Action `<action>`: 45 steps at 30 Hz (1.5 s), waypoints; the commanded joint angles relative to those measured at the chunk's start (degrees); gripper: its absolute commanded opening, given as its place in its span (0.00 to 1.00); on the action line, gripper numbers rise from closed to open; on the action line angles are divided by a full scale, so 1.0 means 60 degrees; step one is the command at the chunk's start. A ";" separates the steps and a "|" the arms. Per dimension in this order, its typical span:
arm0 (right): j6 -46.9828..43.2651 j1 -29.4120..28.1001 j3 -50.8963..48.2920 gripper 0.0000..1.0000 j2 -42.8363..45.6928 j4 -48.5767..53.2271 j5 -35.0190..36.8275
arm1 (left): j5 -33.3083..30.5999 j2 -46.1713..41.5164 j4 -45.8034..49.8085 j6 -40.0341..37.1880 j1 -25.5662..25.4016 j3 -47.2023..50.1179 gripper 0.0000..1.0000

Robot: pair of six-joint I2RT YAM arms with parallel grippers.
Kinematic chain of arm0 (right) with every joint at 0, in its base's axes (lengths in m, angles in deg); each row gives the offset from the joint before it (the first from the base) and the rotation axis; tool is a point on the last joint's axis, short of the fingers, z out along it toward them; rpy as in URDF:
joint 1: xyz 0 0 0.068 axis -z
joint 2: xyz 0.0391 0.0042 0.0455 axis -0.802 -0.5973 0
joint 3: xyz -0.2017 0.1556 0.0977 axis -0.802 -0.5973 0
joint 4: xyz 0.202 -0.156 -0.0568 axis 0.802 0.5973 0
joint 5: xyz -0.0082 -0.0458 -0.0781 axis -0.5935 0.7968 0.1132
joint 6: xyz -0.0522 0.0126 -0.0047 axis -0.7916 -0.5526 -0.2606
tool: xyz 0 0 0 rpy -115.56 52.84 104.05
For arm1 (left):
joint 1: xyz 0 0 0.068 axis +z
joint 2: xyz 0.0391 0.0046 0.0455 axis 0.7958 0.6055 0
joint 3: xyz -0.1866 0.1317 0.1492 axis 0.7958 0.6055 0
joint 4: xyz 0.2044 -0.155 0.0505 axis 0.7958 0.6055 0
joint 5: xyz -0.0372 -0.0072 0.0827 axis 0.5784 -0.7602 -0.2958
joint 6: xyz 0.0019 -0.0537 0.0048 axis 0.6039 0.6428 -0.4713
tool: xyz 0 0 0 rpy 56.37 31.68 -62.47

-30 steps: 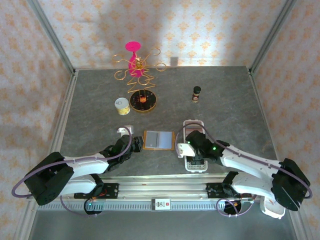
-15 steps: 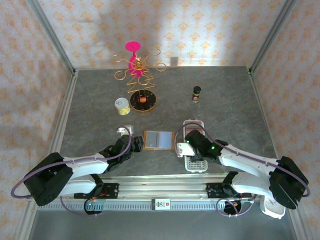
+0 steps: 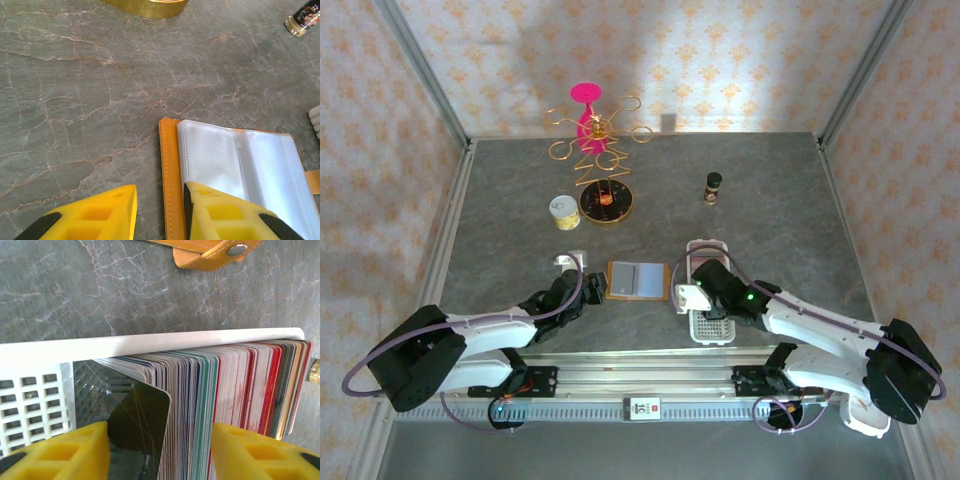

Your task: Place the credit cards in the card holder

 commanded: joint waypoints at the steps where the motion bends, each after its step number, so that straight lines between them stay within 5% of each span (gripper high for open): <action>1: 0.0029 0.0095 0.0018 0.48 0.0173 -0.0266 0.0498 | -0.0007 0.0009 -0.0139 0.0024 0.0019 -0.0021 0.32; 15: 0.0022 0.0095 0.0100 0.20 0.0422 -0.0106 0.0396 | 0.0064 0.0190 -0.0214 0.0037 0.0017 -0.0066 0.32; 32: 0.0452 0.0095 0.0705 0.07 0.0805 0.0956 0.0057 | 0.0346 0.0386 -0.0295 -0.0045 0.0017 -0.0138 0.32; 35: 0.0604 0.0095 0.0942 0.00 0.0895 0.1472 -0.0328 | 0.0420 0.0314 -0.0314 -0.0106 0.0017 -0.0120 0.35; 45: 0.2105 0.0087 0.2359 0.00 0.1572 0.2726 -0.2944 | 0.0678 0.0140 -0.0400 -0.0169 0.0017 -0.0018 0.61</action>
